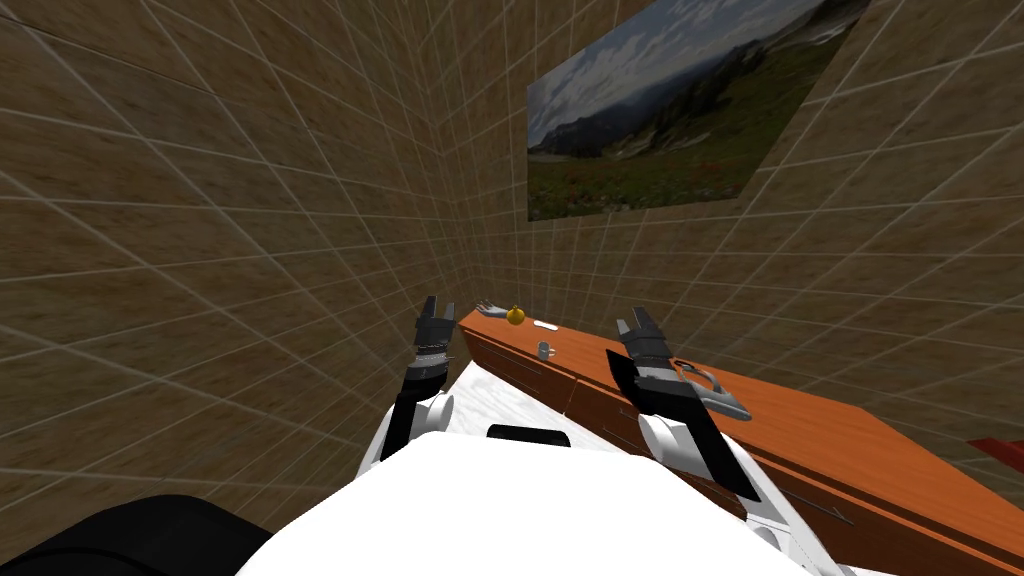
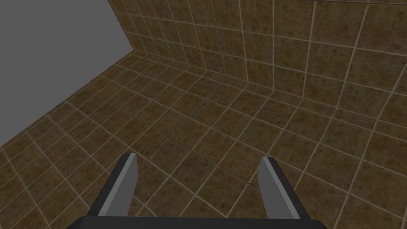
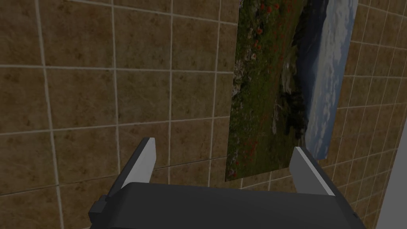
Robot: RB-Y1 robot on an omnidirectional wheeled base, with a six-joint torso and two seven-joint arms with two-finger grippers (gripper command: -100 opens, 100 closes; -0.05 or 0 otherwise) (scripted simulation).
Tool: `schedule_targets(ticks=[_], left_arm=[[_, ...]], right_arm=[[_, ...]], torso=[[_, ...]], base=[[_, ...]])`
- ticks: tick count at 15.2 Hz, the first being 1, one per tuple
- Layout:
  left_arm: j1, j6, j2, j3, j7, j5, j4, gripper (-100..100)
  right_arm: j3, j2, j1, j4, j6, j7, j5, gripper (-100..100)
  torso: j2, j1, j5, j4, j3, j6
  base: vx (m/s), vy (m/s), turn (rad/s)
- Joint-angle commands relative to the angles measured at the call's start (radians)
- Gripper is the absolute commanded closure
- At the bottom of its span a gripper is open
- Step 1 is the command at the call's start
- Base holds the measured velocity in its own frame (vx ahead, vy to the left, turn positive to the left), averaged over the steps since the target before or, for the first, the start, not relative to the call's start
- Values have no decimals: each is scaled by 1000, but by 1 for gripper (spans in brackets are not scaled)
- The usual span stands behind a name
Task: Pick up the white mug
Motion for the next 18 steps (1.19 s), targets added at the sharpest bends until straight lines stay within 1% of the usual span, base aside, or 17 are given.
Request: schedule_targets(ticks=[1, 2, 3, 4, 5, 6, 7, 9, 10, 12, 13, 14, 15, 16, 17, 18], left_arm=[[0, 0, 0, 0, 0, 0, 0, 0], [0, 0, 0, 0, 0, 0, 0, 0], [0, 0, 0, 0, 0, 0, 0, 0], [0, 0, 0, 0, 0, 0, 0, 0], [0, 0, 0, 0, 0, 0, 0, 0], [0, 0, 0, 0, 0, 0, 0, 0], [0, 0, 0, 0, 0, 0, 0, 0], [0, 0, 0, 0, 0, 0, 0, 0], [0, 0, 0, 0, 0, 0, 0, 0], [0, 0, 0, 0, 0, 0, 0, 0], [0, 0, 0, 0, 0, 0, 0, 0], [0, 0, 0, 0, 0, 0, 0, 0], [0, 0, 0, 0, 0, 0, 0, 0], [0, 0, 0, 0, 0, 0, 0, 0], [0, 0, 0, 0, 0, 0, 0, 0], [0, 0, 0, 0, 0, 0, 0, 0]], right_arm=[[-14, -23, -23, 35, 50, -50, 4, -100], [-14, -23, -23, 35, 55, -71, 4, -100], [-14, -23, -23, 35, 55, -76, 4, -100], [-28, -39, -42, 62, 100, -108, 7, -100], [-28, -39, -42, 62, 100, -124, 7, -100], [-28, -39, -42, 62, 100, -129, 7, -100], [-42, -52, -62, 90, 141, -161, 9, -100], [-42, -52, -62, 90, 146, -185, 9, -100], [-58, -64, -83, 119, 189, -216, 12, -100], [-58, -64, -83, 119, 196, -244, 12, -100], [-73, -74, -105, 150, 229, -274, 15, -100], [-73, -74, -105, 150, 245, -295, 15, -100], [-73, -74, -105, 150, 247, -306, 15, -100], [-90, -83, -128, 183, 282, -336, 18, -100], [-90, -83, -128, 183, 300, -353, 18, -100], [-90, -83, -128, 183, 301, -369, 18, -100]], torso=[[0, 0, 0, 0, 0, 0], [0, 0, 0, 0, 0, 0], [0, 0, 0, 0, 0, 0], [0, -1, 0, 0, 0, 0], [0, -1, 0, 0, 0, 0], [0, -1, 0, 0, 0, 0], [1, -1, 0, 0, 0, 0], [1, 0, 0, 0, 0, 0], [1, -1, 0, 0, 1, 0], [1, 0, 0, 0, 0, 0], [1, -1, 0, 0, 0, 0], [0, -1, 0, 0, 0, 0], [0, 0, 0, 0, 0, 0], [0, -1, 0, 0, 0, 0], [0, -1, 0, 0, 0, 0], [-1, 0, 0, 0, 0, 0]], base=[[36, 81, 73], [34, 77, 52], [25, 50, 4], [29, 55, 41], [33, 62, 53], [27, 45, 17], [27, 65, 50], [26, 58, 35], [21, 60, 52], [33, 58, 40], [38, 64, 40], [37, 71, 59], [33, 49, 28], [45, 58, 50], [48, 72, 68], [38, 61, 29]])
